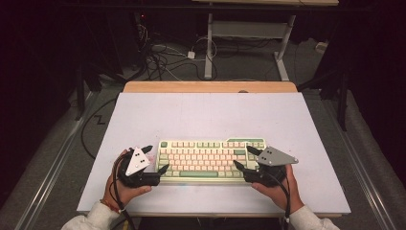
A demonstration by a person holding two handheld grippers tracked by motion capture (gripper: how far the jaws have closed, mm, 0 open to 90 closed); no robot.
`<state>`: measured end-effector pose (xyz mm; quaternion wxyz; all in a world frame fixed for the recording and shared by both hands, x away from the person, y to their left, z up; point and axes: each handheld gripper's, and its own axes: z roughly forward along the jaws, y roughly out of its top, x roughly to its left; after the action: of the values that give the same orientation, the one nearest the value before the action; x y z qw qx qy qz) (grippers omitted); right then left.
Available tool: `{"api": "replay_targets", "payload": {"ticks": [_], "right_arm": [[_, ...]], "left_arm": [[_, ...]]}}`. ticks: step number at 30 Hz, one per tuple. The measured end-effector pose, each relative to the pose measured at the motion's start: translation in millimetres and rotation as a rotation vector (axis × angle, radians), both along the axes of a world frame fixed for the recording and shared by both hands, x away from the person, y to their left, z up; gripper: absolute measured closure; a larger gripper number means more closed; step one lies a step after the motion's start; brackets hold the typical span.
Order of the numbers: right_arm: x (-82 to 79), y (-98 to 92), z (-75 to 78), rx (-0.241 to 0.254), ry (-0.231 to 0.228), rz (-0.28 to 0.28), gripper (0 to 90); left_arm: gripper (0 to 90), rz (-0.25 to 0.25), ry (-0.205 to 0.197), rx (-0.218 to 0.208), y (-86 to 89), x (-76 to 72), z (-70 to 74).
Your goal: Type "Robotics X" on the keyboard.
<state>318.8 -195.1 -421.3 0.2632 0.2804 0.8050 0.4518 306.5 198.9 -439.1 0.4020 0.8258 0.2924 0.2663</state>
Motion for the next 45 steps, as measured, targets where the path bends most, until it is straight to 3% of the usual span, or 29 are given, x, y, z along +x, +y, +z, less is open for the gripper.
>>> {"api": "replay_targets", "payload": {"ticks": [5,10,11,15,30,40,45], "right_arm": [[3.4,-0.1,0.6,-0.001,0.005,0.004,40.1],[12.5,1.2,4.3,0.007,0.052,0.026,71.2],[12.5,1.2,4.3,0.007,0.052,0.026,71.2],[23.5,7.9,7.6,-0.004,0.097,0.055,90.0],[44.9,52.3,-7.6,-0.086,0.168,0.113,90.0],[54.1,66.3,-21.4,-0.131,0.223,0.097,90.0],[57.1,70.6,-25.4,-0.161,0.222,0.085,90.0]], "left_arm": [[16.3,-0.010,-0.025,-0.003,-1.6,-5.8,0.2],[16.6,-0.006,-0.026,-0.018,2.3,-10.2,-2.0],[16.6,-0.002,-0.027,-0.018,3.2,-10.3,-2.6],[17.3,0.010,-0.017,-0.021,5.1,-8.9,-4.5],[19.0,0.022,0.009,-0.010,7.6,-6.4,-9.0],[19.1,0.023,0.001,-0.003,9.4,-5.2,-9.8],[19.1,0.024,0.017,0.003,7.9,-5.9,-11.0]]}}
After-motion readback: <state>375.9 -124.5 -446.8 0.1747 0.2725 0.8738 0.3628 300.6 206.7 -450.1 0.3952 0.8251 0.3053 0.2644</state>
